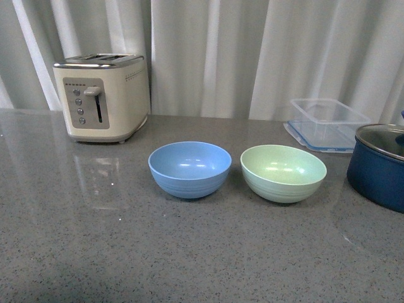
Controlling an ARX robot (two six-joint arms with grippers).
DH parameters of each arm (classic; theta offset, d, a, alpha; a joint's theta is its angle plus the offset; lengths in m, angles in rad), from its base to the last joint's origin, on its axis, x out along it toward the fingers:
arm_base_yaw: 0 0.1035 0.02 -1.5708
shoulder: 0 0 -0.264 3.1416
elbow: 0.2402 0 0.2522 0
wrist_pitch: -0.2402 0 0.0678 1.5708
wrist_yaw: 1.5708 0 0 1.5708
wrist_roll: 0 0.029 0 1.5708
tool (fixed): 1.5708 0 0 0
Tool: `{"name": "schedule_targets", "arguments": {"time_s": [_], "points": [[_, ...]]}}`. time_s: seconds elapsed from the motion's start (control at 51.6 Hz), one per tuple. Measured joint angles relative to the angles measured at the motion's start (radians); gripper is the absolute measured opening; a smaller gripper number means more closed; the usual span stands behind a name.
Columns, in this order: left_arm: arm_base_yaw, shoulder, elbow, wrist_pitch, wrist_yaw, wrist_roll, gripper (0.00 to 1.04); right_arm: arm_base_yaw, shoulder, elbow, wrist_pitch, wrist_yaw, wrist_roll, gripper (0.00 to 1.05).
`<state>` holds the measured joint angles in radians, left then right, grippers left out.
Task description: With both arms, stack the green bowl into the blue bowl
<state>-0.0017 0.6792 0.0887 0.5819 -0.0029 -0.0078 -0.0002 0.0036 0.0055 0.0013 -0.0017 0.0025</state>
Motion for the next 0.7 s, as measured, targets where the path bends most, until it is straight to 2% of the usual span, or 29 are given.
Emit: {"name": "schedule_targets", "arguments": {"time_s": [0.233, 0.368, 0.698], "points": [[0.0, -0.145, -0.044, -0.101, 0.0, 0.0, 0.04, 0.0, 0.0, 0.0, 0.0, 0.0, 0.0, 0.95], [0.0, -0.187, -0.068, -0.093, 0.003, 0.0, 0.04, 0.0, 0.0, 0.0, 0.0, 0.0, 0.0, 0.95], [0.0, -0.351, -0.068, -0.254, 0.003, 0.0, 0.04, 0.0, 0.0, 0.0, 0.0, 0.0, 0.0, 0.95]]}}
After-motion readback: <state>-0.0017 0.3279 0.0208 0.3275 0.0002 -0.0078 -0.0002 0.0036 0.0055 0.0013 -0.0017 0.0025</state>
